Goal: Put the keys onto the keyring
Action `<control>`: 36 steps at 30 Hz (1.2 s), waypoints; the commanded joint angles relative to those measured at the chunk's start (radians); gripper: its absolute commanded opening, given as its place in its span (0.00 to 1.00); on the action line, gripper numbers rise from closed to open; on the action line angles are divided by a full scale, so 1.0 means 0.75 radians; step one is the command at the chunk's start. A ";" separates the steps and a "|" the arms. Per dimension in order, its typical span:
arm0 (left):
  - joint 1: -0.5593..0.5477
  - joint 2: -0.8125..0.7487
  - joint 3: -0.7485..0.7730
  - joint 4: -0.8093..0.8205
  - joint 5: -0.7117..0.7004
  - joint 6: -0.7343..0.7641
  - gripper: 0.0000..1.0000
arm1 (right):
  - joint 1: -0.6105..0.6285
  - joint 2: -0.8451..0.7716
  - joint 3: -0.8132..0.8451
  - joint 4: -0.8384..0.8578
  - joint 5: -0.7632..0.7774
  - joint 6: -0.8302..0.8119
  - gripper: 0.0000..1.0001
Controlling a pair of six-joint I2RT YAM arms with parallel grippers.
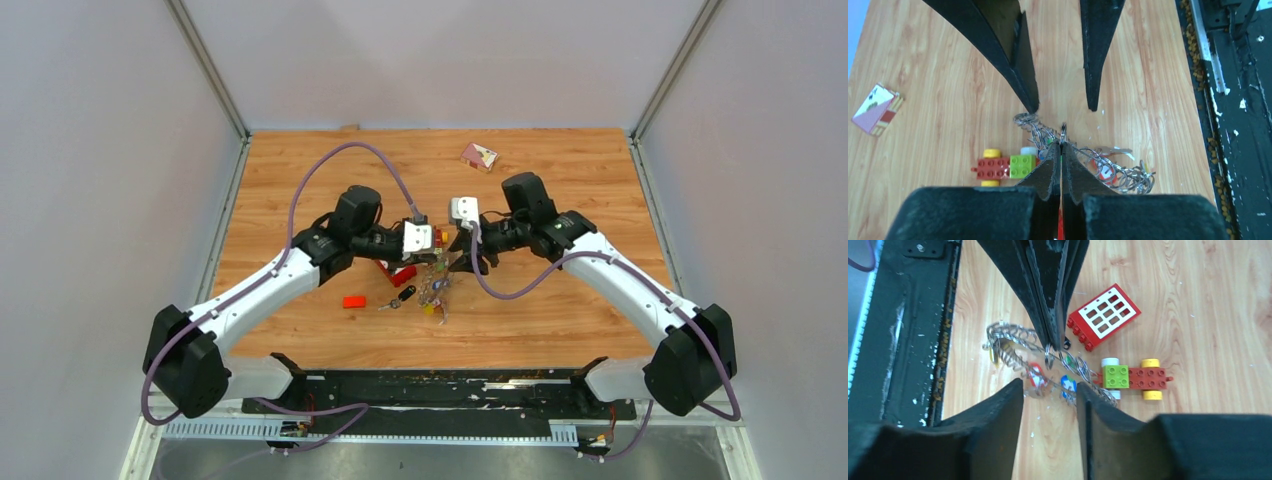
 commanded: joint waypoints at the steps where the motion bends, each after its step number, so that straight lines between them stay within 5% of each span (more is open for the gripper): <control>1: -0.014 0.000 0.136 -0.245 -0.090 0.089 0.00 | -0.001 -0.046 -0.017 0.083 0.068 -0.011 0.49; 7: -0.021 0.024 0.282 -0.484 -0.104 0.155 0.00 | -0.002 -0.079 -0.024 0.151 0.203 0.082 0.65; 15: -0.020 -0.053 0.271 -0.541 -0.087 0.371 0.00 | -0.002 -0.244 0.024 0.147 0.518 0.192 0.73; 17: -0.021 -0.048 0.287 -0.567 -0.080 0.407 0.00 | -0.002 -0.290 0.021 0.154 0.564 0.206 0.85; 19: -0.022 -0.031 0.335 -0.623 -0.101 0.436 0.00 | -0.004 -0.309 0.021 0.154 0.571 0.250 0.99; 24: -0.041 0.063 0.582 -0.864 -0.291 0.463 0.00 | -0.002 -0.294 -0.042 0.200 0.371 0.359 1.00; 28: -0.096 0.160 0.811 -1.092 -0.447 0.397 0.00 | -0.003 -0.264 -0.100 0.294 0.053 0.320 0.86; 36: -0.128 0.222 0.945 -1.132 -0.349 0.140 0.00 | -0.001 -0.176 -0.063 0.454 -0.128 0.417 0.46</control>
